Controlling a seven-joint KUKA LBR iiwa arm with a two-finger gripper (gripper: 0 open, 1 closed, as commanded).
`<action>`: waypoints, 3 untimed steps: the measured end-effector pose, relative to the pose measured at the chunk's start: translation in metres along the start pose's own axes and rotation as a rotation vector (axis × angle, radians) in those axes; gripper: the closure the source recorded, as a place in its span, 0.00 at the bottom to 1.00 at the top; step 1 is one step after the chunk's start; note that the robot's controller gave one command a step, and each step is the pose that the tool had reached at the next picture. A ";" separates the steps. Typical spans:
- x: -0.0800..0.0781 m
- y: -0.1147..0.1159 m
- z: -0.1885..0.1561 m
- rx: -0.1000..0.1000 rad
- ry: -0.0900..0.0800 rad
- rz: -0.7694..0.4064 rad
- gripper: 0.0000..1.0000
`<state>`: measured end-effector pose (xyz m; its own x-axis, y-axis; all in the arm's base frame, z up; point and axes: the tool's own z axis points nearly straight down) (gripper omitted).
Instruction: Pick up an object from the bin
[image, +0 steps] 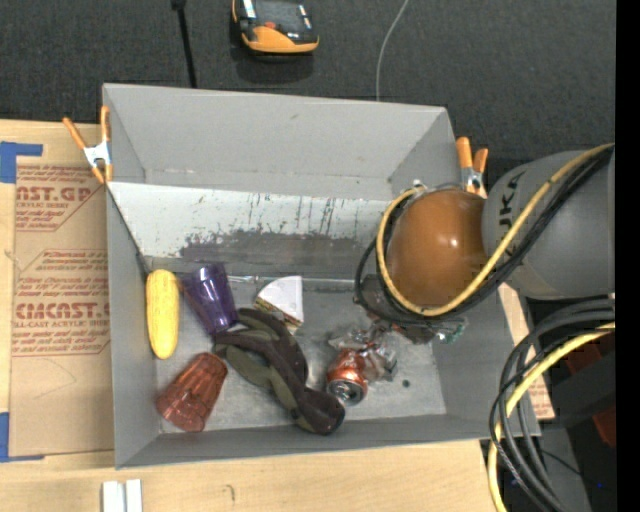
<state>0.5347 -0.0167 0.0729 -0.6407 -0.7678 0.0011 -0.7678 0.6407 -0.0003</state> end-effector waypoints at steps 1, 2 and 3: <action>0.000 0.000 0.000 0.000 0.000 0.000 1.00; 0.000 0.001 -0.003 -0.001 0.001 0.000 1.00; 0.002 0.002 -0.022 -0.007 0.005 0.001 1.00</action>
Offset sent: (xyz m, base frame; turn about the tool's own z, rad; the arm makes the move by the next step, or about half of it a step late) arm -0.0001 0.0003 0.0976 0.0000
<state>0.5317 -0.0165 0.0948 -0.6413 -0.7672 0.0058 -0.7672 0.6414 0.0069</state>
